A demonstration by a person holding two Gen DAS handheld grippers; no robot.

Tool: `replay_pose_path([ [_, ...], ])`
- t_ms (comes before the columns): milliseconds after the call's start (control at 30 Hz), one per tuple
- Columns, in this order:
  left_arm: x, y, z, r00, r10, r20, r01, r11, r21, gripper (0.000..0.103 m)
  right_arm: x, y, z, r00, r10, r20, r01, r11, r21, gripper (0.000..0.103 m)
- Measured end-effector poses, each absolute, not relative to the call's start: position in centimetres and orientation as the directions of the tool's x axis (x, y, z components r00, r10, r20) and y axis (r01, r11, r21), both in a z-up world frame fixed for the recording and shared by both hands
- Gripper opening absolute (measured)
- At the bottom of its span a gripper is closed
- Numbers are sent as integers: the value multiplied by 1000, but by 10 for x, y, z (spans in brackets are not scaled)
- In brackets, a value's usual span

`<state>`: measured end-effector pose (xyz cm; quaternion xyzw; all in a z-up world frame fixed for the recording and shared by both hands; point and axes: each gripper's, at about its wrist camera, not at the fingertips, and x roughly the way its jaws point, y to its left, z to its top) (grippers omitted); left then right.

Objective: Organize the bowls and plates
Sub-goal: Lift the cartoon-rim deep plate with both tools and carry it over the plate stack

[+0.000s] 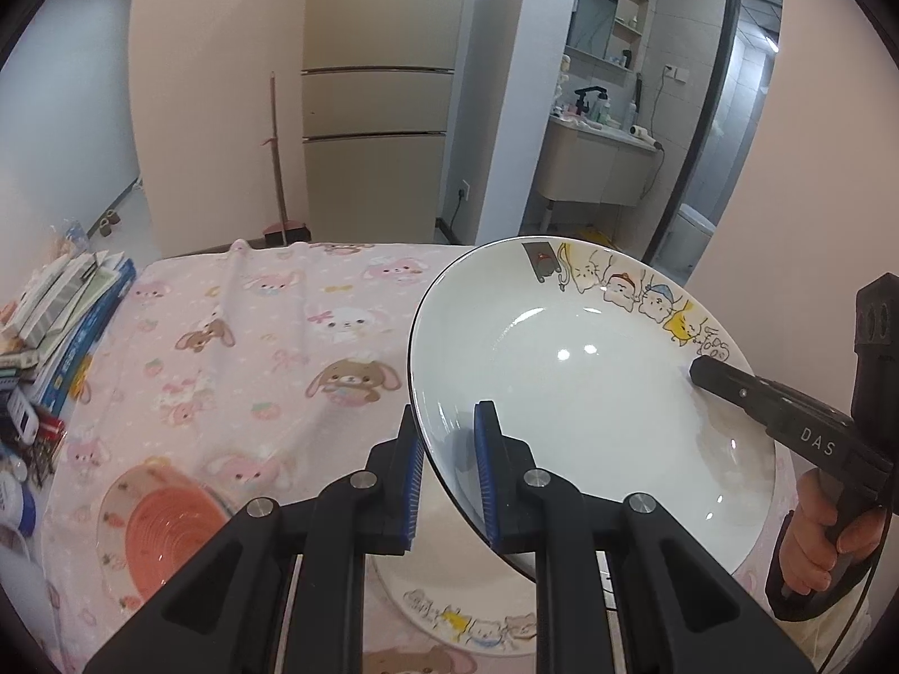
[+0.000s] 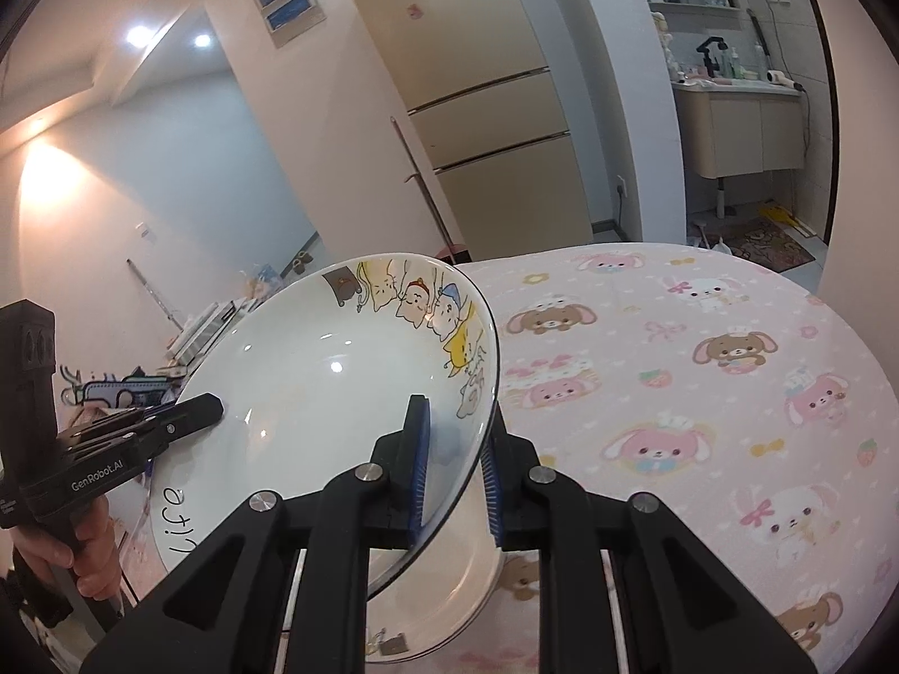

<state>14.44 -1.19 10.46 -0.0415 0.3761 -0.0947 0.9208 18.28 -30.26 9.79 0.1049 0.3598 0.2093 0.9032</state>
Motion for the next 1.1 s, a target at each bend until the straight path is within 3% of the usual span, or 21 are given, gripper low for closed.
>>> replay_pose_path([
  [367, 99, 3, 97, 725, -218, -653, 144, 976, -165, 19, 148, -286, 97, 642, 470, -605, -346, 883, 318, 17],
  [1100, 123, 4, -1, 597, -268, -756, 137, 963, -233, 19, 160, -286, 18, 528, 414, -741, -275, 910, 311, 18],
])
